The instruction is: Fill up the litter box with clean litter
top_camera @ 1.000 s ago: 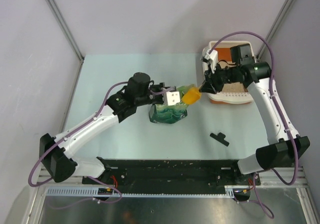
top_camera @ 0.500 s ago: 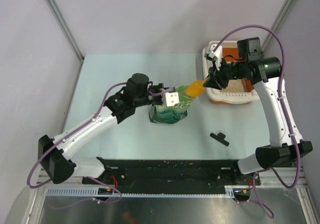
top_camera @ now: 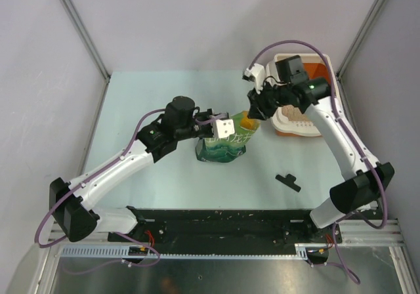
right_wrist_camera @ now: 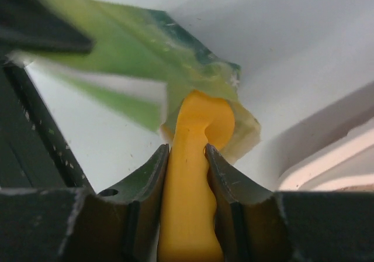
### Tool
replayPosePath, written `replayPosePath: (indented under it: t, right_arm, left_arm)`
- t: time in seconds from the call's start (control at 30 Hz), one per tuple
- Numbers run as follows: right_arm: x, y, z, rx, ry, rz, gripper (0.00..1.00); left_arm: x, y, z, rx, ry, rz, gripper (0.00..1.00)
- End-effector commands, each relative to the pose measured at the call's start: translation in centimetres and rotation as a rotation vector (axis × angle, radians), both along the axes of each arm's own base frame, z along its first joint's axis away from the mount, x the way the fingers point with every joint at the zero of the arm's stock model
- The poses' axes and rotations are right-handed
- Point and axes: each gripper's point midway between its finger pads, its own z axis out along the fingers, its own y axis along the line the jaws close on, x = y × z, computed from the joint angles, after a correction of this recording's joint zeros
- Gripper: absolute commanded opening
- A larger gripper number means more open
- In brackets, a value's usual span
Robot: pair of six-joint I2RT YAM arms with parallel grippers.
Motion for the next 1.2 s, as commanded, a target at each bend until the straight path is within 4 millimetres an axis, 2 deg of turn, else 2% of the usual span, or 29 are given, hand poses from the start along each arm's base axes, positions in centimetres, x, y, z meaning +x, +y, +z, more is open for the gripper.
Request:
replayPosePath:
  t: [0.0,0.1,0.2,0.37,0.5,0.63,0.8,0.93,1.0,1.17]
  right_arm:
    - [4.6,-0.2,0.7,0.096,0.102,-0.494,0.0]
    - [4.3,-1.0,-1.0,0.057,0.155,-0.657,0.0]
    - [3.6,-1.2,-2.2,0.04,0.19,-0.721,0.0]
    - [2.6,-0.2,-5.8,-0.039,0.203,-0.717,0.0]
    - [3.1,0.4,-8.6,-0.078,0.2,-0.732,0.0]
    - [2.7,1.3,-11.1,-0.099,0.279,-0.74,0.0]
    - [0.9,2.7,-13.9,-0.1,0.408,-0.711,0.0]
    - [-0.3,3.9,-14.5,-0.037,0.536,-0.63,0.0]
    - [-0.3,3.8,-14.8,0.01,0.603,-0.643,0.0]
    - [-0.4,4.8,-12.9,0.233,0.812,-0.543,0.0]
  left_arm:
    - [-0.7,0.2,3.3,-0.1,0.003,0.011,0.0]
    - [-0.9,0.0,3.4,-0.109,0.013,0.0,0.0]
    - [-1.0,-0.1,3.7,-0.117,0.015,-0.004,0.0]
    - [-1.2,-0.3,3.6,-0.127,0.025,-0.019,0.0]
    - [-1.6,-0.6,3.9,-0.14,0.038,-0.039,0.0]
    - [-1.6,-0.9,4.1,-0.153,0.038,-0.049,0.0]
    - [-1.7,-1.5,3.7,-0.166,0.062,-0.064,0.0]
    - [-1.7,-1.7,3.6,-0.168,0.065,-0.068,0.0]
    - [-1.6,-1.7,3.4,-0.159,0.06,-0.071,0.0]
    - [-1.2,-1.9,3.5,-0.163,0.066,-0.059,0.0]
